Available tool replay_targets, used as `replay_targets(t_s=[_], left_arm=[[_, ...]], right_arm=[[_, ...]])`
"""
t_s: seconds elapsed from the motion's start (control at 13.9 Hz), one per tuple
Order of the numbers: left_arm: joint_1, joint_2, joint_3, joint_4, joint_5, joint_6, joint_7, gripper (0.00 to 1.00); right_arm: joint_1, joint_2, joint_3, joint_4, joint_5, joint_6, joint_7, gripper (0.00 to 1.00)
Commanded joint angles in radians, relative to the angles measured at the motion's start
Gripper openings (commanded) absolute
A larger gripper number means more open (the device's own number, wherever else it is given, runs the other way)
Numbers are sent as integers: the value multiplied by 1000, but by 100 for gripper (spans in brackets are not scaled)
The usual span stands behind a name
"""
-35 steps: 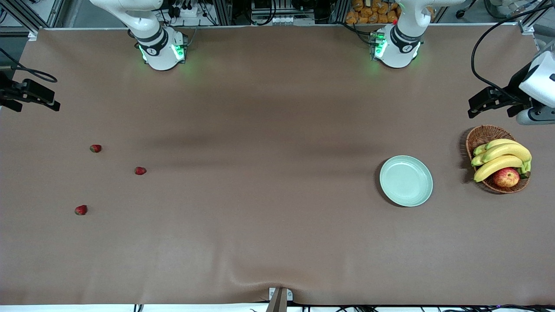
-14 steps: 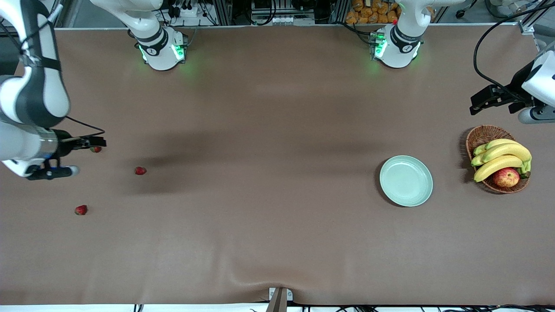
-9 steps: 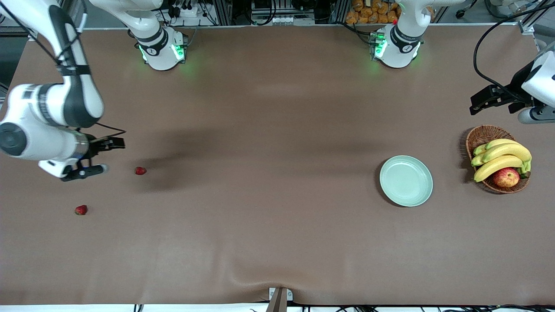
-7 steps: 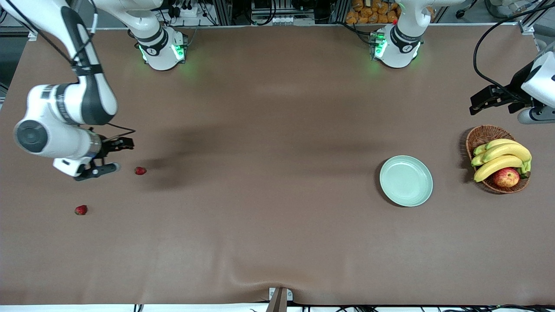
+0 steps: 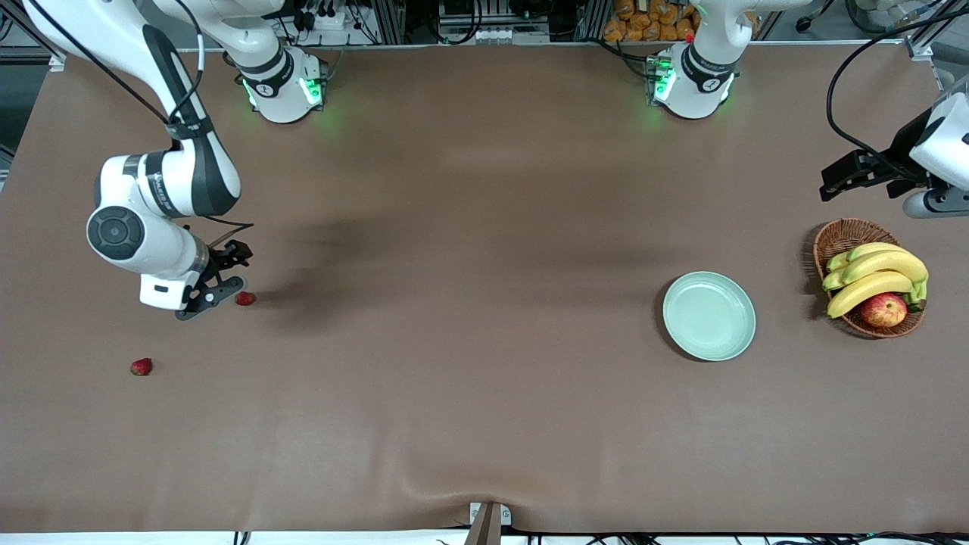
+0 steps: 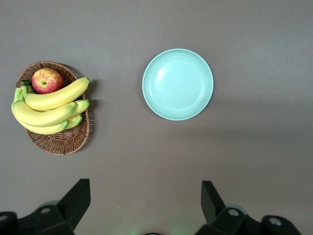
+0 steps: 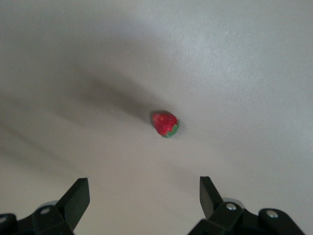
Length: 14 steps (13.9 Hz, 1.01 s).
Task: Collect all strawberries into plate
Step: 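Reach the right gripper down over the middle red strawberry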
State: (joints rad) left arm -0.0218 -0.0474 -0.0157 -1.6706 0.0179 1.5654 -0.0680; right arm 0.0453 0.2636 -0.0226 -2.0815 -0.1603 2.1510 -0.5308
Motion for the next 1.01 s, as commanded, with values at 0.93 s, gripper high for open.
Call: replay_targets(t_s=[0.93], left_arm=[[2, -9, -1, -11, -15, 7, 19, 100]], right_arm=[[-27, 123, 7, -101, -39, 411, -566, 100]])
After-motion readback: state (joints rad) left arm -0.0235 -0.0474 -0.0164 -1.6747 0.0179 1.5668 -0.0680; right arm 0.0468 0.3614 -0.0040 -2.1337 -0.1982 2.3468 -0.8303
